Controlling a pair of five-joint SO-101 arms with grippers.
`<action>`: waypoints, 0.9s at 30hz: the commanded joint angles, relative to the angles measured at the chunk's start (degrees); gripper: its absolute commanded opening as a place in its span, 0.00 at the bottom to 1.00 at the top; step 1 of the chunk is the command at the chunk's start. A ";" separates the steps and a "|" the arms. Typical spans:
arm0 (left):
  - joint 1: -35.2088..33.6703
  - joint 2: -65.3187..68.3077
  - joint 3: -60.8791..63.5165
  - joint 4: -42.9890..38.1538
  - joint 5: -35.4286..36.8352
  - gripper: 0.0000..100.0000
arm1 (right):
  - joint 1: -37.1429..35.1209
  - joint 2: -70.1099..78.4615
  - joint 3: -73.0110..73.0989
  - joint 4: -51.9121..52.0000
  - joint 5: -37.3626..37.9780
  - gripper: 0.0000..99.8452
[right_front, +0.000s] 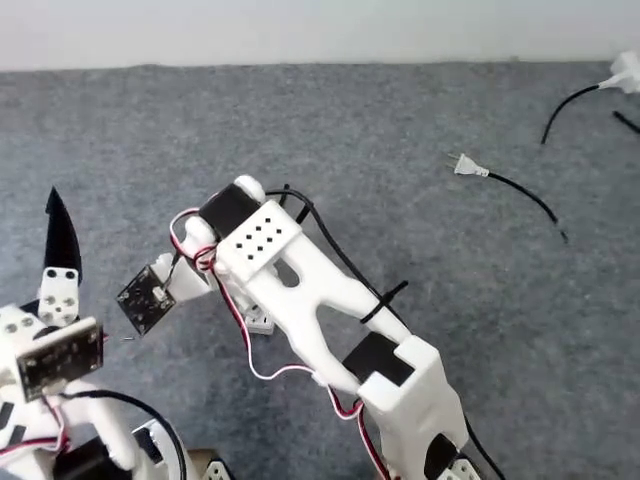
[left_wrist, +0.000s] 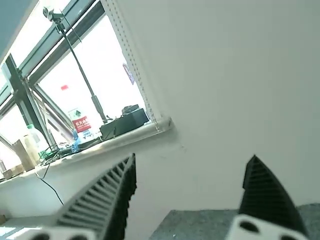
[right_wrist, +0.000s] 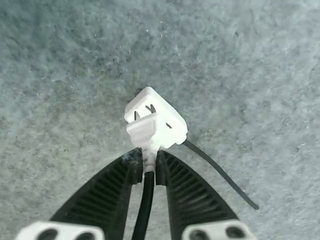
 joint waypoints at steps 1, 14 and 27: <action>-0.44 0.35 -4.70 -1.23 -0.70 0.33 | 1.36 -0.84 -3.43 2.24 1.58 0.01; -0.44 0.35 -9.98 -1.23 -0.70 0.33 | 1.19 -0.31 -2.99 2.42 1.58 0.01; -0.35 0.35 -9.89 -1.49 -3.08 0.33 | 2.95 -0.40 2.81 2.42 4.22 0.01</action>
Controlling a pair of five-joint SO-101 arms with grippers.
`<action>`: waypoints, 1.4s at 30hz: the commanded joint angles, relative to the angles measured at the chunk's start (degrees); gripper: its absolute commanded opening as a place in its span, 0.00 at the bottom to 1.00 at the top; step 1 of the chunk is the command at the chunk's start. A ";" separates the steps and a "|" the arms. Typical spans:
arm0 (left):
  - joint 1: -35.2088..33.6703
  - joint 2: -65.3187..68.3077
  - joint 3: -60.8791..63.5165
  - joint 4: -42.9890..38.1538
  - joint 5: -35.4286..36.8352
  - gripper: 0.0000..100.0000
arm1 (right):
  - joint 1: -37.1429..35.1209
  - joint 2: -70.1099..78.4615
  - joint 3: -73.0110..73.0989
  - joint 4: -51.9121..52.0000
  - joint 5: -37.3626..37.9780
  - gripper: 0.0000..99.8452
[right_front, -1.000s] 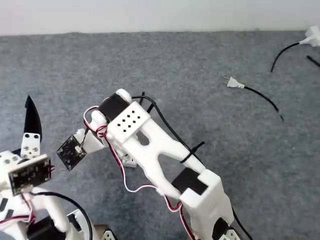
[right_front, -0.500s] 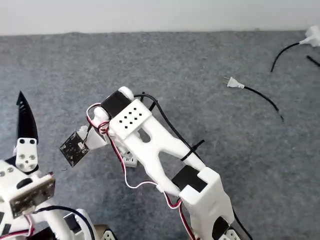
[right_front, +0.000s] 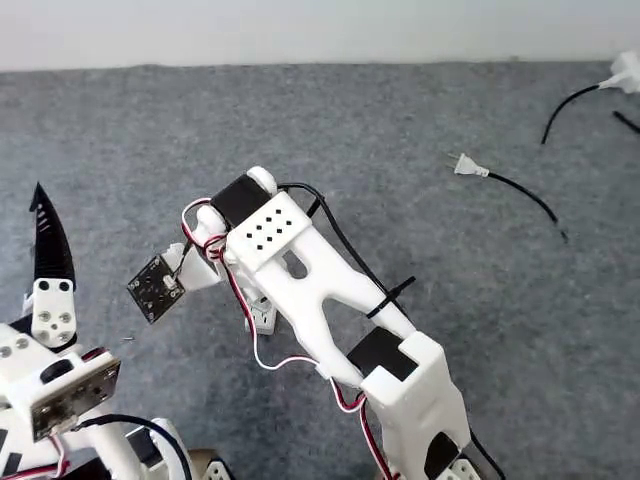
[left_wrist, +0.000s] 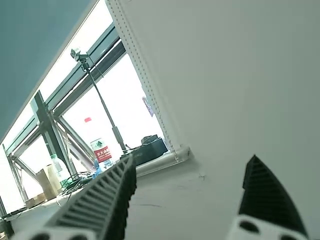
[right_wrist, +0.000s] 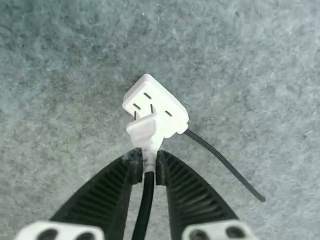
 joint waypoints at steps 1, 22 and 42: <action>-0.35 0.44 -2.42 -1.49 -0.53 0.33 | 0.48 -0.48 2.64 2.42 3.43 0.01; -0.35 0.44 -2.42 -1.32 -0.62 0.33 | -2.59 -0.66 -3.52 2.24 4.04 0.01; -0.35 0.44 -2.33 -1.23 -2.02 0.33 | -2.07 1.98 -5.54 2.33 4.04 0.01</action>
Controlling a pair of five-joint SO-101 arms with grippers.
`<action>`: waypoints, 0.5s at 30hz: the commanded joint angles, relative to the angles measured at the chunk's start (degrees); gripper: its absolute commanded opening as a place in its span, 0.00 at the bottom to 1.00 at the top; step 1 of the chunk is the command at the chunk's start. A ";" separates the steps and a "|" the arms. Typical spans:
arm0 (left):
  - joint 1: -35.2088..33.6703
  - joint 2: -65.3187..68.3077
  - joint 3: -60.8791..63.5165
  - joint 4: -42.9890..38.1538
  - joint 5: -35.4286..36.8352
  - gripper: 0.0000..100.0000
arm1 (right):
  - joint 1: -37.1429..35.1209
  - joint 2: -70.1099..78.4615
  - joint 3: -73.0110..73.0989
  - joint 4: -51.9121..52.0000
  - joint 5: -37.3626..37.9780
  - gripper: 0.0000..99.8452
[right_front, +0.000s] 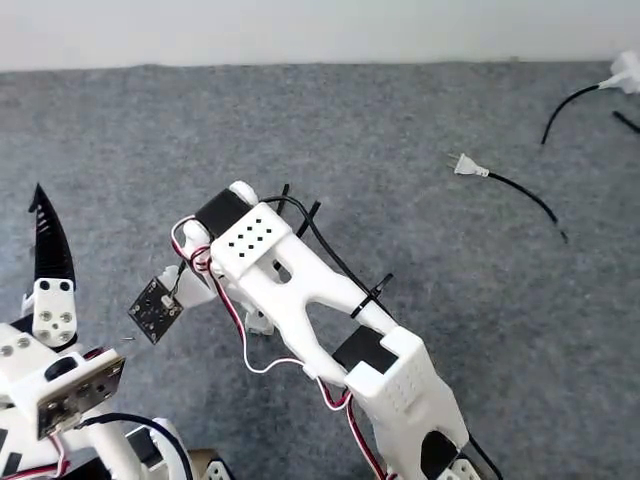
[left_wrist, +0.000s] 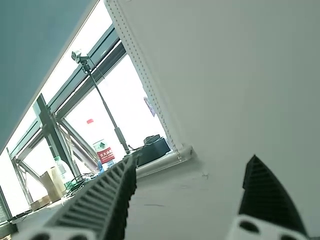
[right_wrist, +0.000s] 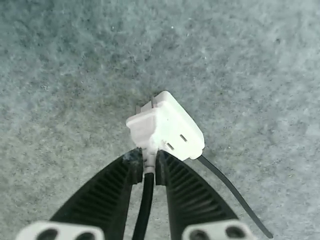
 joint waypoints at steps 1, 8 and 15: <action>-0.35 0.35 -2.33 -1.23 -0.44 0.33 | 0.13 -4.26 -4.31 2.33 0.70 0.01; -0.35 0.35 -2.33 -1.23 -0.26 0.33 | 0.66 -7.60 -4.22 2.33 0.70 0.01; -0.35 0.35 -2.33 -1.23 -0.26 0.33 | 1.27 -7.87 -4.04 2.42 2.90 0.01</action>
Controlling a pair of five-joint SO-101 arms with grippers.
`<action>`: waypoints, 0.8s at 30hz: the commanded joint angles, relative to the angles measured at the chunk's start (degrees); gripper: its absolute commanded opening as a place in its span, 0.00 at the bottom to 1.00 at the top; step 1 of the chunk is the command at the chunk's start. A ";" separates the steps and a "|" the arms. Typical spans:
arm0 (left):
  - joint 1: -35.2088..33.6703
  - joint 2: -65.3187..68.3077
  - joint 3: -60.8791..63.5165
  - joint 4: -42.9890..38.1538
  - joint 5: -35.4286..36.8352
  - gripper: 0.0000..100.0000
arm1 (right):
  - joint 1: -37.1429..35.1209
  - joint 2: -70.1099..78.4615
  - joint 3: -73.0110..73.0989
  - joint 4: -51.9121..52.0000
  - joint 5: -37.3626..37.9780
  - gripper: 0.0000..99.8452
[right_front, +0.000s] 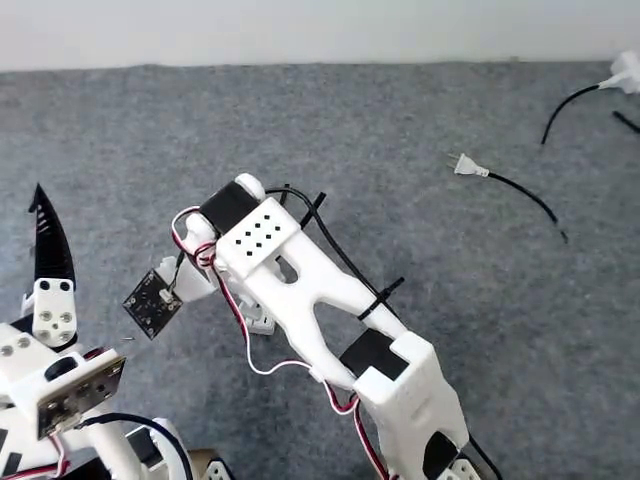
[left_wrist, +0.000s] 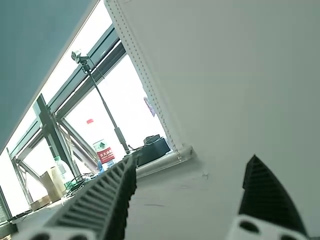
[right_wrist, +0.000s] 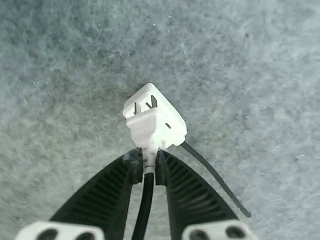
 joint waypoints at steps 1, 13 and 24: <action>-0.35 0.35 -2.24 -1.23 -0.26 0.33 | 1.36 -4.44 -3.08 2.42 1.93 0.01; 0.09 0.35 -1.01 1.23 3.08 0.33 | 3.74 -9.45 -12.40 2.15 -5.63 0.01; 4.84 0.35 -11.56 7.82 8.18 0.33 | 2.68 -16.84 -21.71 2.15 -12.92 0.01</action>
